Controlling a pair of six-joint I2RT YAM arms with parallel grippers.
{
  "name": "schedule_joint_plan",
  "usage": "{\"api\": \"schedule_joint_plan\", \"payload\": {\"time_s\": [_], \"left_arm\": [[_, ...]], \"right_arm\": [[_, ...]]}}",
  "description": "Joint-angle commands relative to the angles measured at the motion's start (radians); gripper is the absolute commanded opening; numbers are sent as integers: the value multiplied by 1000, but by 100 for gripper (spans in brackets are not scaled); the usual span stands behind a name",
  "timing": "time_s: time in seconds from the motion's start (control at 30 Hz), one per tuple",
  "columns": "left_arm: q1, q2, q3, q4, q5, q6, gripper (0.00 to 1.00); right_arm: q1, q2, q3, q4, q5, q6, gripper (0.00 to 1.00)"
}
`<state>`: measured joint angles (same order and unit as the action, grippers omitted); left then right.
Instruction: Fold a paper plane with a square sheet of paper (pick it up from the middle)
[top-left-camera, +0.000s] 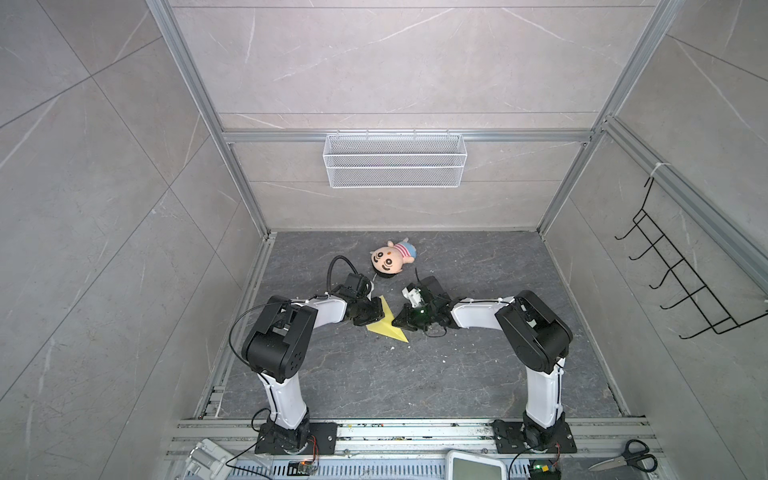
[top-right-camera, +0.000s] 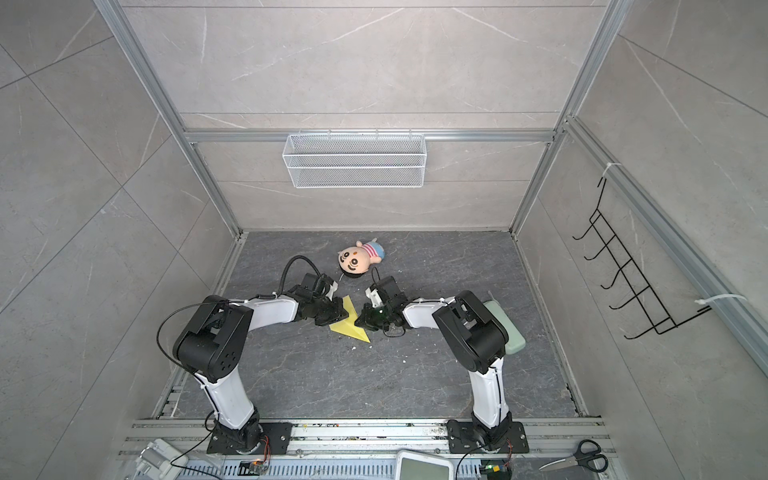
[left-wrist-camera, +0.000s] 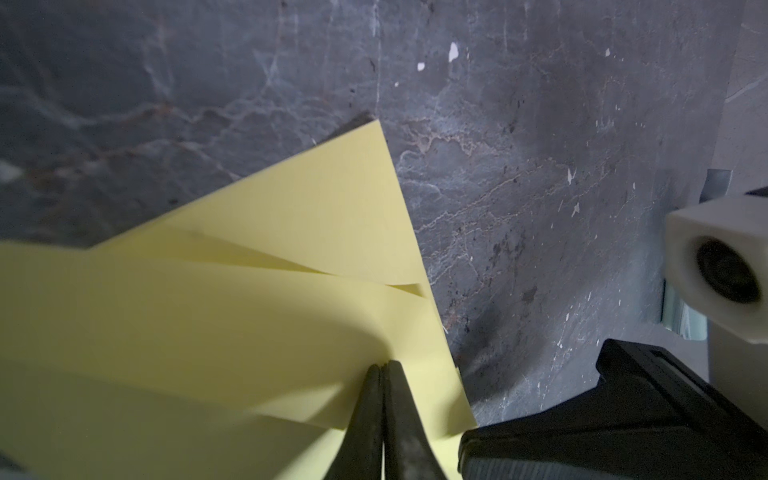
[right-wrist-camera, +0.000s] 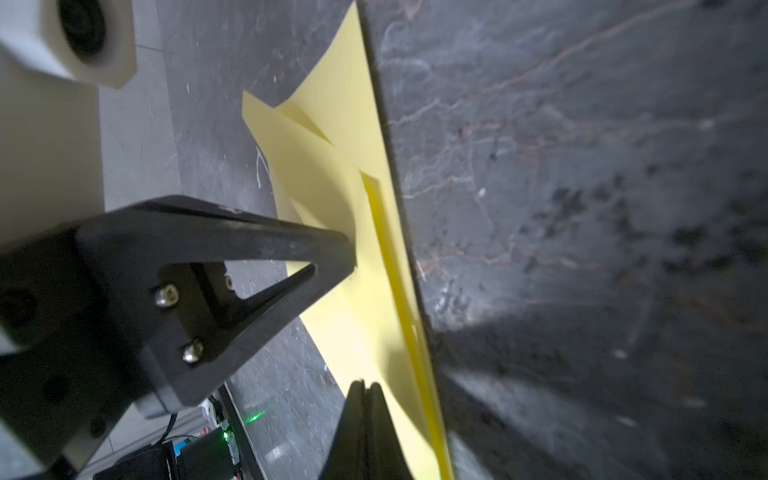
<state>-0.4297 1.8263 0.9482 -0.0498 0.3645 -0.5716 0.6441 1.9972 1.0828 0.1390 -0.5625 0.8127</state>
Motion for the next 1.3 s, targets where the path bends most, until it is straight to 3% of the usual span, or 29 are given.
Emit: {"api": "schedule_joint_plan", "payload": {"time_s": [0.0,0.23,0.47,1.07,1.27], "left_arm": [[8,39,15,-73,-51,35,7],[7,41,0,-76,-81,5,6],[8,36,-2,-107,-130,-5,5],[9,22,4,-123,-122,9,4],[9,13,4,-110,-107,9,5]], "right_arm": [[16,28,12,-1,35,41,5],[38,45,12,-11,4,29,4],[34,12,-51,-32,54,33,4],[17,-188,-349,-20,126,30,6],[16,-265,-370,71,77,20,7]]}}
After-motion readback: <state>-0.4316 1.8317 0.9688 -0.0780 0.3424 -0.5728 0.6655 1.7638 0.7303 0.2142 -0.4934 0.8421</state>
